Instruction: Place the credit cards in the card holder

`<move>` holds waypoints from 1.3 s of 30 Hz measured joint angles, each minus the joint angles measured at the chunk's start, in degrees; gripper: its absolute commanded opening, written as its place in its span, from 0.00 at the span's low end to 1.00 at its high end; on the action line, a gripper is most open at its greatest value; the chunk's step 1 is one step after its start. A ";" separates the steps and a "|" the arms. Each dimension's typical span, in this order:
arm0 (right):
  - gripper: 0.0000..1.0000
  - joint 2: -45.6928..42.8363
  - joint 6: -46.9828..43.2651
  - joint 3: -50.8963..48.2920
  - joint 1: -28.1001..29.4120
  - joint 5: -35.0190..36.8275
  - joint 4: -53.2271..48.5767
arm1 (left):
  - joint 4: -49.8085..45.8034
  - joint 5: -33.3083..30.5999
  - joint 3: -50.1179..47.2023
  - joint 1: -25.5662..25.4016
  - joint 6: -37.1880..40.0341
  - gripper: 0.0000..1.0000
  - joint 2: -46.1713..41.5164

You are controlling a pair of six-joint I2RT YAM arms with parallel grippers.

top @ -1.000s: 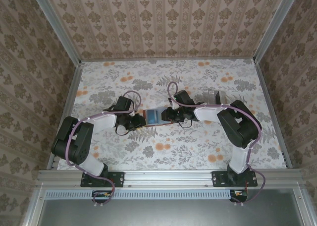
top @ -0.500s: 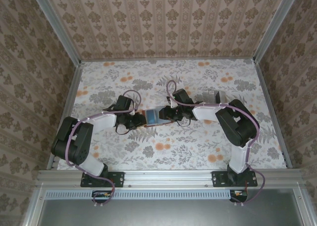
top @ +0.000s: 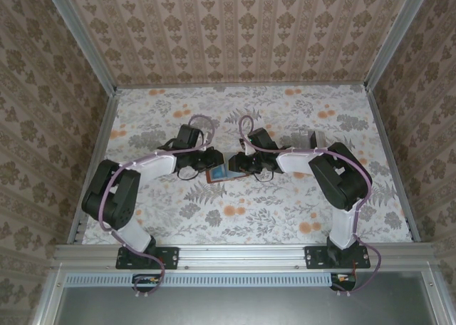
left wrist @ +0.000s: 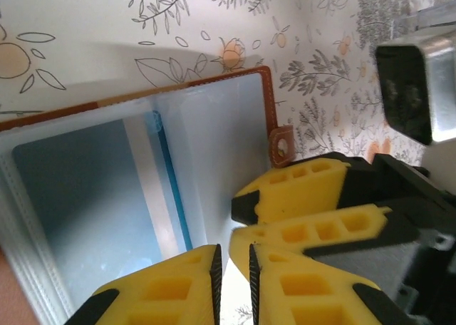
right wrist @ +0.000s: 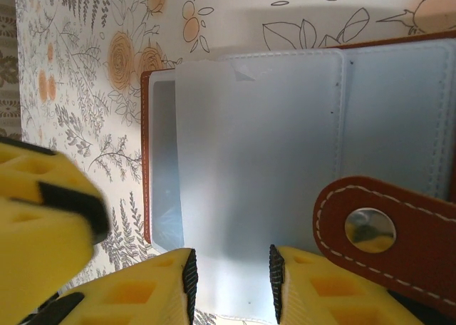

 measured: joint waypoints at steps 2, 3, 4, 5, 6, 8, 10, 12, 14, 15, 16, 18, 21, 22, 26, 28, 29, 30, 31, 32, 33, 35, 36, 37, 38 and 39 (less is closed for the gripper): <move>0.36 0.00 0.00 0.00 0.00 -0.02 0.02 | 0.17 0.07 0.00 0.00 -0.07 0.18 1.51; 0.36 0.00 0.00 0.00 0.00 -0.02 0.07 | 0.17 0.07 0.04 0.00 -0.09 0.18 2.25; 0.36 0.00 0.00 0.00 0.00 -0.07 0.13 | 0.17 0.07 0.13 0.00 -0.20 0.18 2.82; 0.35 0.00 0.00 0.00 0.00 -0.20 0.17 | 0.15 0.04 0.28 0.00 -0.22 0.18 3.39; 0.35 0.00 0.00 0.00 0.00 -0.37 0.17 | 0.17 0.04 0.52 0.00 -0.22 0.18 3.89; 0.35 0.00 0.00 0.00 0.00 -0.63 0.17 | 0.24 0.07 0.98 0.00 -0.22 0.18 4.31; 0.35 0.00 0.00 0.00 0.00 -0.85 0.17 | 0.37 0.13 1.49 0.00 -0.24 0.18 4.44; 0.35 0.00 0.00 0.00 0.00 -0.87 0.17 | 1.05 0.39 2.14 0.00 -0.24 0.18 4.70; 0.35 0.00 0.00 0.00 0.00 -0.94 0.20 | 1.49 0.55 2.78 0.00 -0.22 0.18 5.14; 0.35 0.02 0.00 0.00 0.00 -0.98 0.17 | 1.60 0.68 3.06 0.00 -0.22 0.18 5.40; 0.35 0.02 0.00 0.00 0.00 -0.98 0.17 | 1.70 0.79 3.23 0.00 -0.24 0.18 5.68; 0.35 0.02 0.00 0.00 0.00 -1.03 0.20 | 2.01 0.90 3.50 0.00 -0.24 0.18 6.54; 0.35 0.07 0.00 0.00 0.00 -1.05 0.17 | 1.95 0.81 3.50 0.00 -0.22 0.23 7.45; 0.35 0.11 0.00 0.00 0.00 -1.07 0.17 | 1.88 0.66 3.50 0.00 -0.33 0.27 7.65; 0.35 0.17 0.00 0.00 0.00 -1.05 0.17 | 1.14 -0.74 3.50 0.04 -0.22 0.33 7.72; 0.35 0.17 0.00 0.00 0.00 -1.05 0.17 | 0.83 -1.05 3.50 0.04 -0.20 0.33 7.72; 0.35 0.17 0.00 0.00 0.00 -1.05 0.17 | 0.74 -1.22 3.50 0.04 -0.20 0.33 7.63; 0.35 0.17 0.00 0.00 0.00 -1.05 0.20 | 0.57 -1.36 3.50 0.02 -0.20 0.33 7.52; 0.35 0.17 0.00 0.00 0.00 -1.05 0.20 | 0.44 -1.51 3.50 0.00 -0.20 0.31 7.45; 0.35 0.17 0.00 0.00 0.00 -1.07 0.20 | 0.35 -1.55 3.50 -0.02 -0.17 0.29 7.41; 0.35 0.17 0.00 0.00 0.00 -1.07 0.20 | 0.33 -1.53 3.50 -0.02 -0.15 0.27 7.39; 0.35 0.17 0.00 0.00 0.00 -1.07 0.22 | 0.33 -1.42 3.50 -0.07 -0.13 0.22 7.39; 0.35 0.17 0.00 0.00 0.00 -1.07 0.24 | 0.37 -1.42 3.50 -0.13 -0.15 0.20 7.39; 0.35 0.17 0.00 0.00 0.00 -1.07 0.24 | 0.39 -1.40 3.52 -0.20 -0.15 0.18 7.39; 0.35 0.17 0.00 0.00 0.00 -1.07 0.24 | 0.39 -1.40 3.54 -0.31 -0.17 0.17 7.39; 0.35 0.17 0.00 0.00 0.00 -1.07 0.24 | 0.44 -1.33 3.54 -0.39 -0.20 0.15 7.39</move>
